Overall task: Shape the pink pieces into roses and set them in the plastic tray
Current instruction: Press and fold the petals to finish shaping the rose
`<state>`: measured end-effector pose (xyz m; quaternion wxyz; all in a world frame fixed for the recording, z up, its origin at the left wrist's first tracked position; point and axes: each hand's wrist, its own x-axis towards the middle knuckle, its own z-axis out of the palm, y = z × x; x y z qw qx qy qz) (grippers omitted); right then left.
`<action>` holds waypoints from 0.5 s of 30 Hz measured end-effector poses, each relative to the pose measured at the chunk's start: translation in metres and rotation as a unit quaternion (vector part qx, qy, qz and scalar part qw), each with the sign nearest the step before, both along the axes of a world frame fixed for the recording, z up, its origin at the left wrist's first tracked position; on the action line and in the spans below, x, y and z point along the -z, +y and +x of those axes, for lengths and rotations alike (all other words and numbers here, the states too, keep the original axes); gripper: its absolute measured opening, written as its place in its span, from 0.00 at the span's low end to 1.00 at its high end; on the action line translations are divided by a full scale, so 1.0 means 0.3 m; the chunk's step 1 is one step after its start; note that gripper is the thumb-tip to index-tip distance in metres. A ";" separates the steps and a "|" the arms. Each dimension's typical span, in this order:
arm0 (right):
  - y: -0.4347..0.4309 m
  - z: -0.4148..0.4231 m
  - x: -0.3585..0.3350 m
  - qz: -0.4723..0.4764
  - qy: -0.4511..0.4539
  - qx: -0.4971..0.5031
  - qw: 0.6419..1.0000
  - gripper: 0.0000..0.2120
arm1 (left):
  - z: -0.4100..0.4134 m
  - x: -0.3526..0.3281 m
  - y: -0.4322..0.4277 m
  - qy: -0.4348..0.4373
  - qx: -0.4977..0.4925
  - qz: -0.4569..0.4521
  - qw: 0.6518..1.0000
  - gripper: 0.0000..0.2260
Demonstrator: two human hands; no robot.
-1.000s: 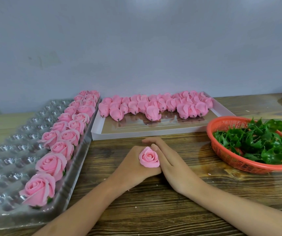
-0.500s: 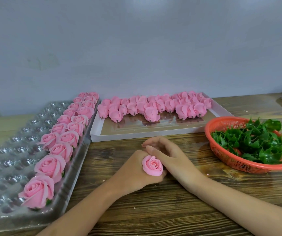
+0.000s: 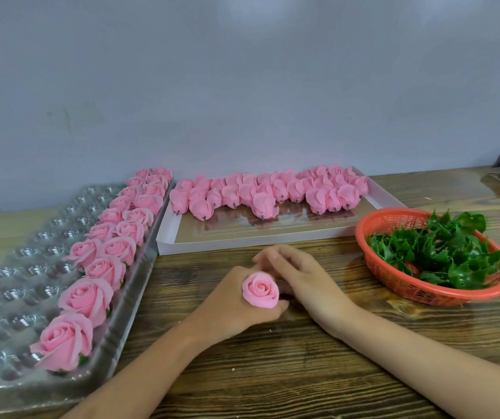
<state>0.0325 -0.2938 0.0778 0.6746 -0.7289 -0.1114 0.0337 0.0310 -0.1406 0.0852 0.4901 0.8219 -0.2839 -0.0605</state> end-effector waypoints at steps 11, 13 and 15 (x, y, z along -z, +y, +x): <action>0.026 -0.016 -0.014 -0.035 -0.017 -0.085 0.996 0.17 | 0.013 -0.010 0.024 0.122 -0.063 -0.120 0.983 0.10; 0.004 -0.003 -0.024 -0.046 -0.001 -0.112 0.993 0.14 | 0.016 -0.008 0.030 0.129 -0.047 -0.141 0.980 0.11; -0.020 0.010 -0.025 -0.036 0.014 -0.140 0.989 0.15 | 0.021 -0.004 0.037 0.134 -0.033 -0.156 0.978 0.10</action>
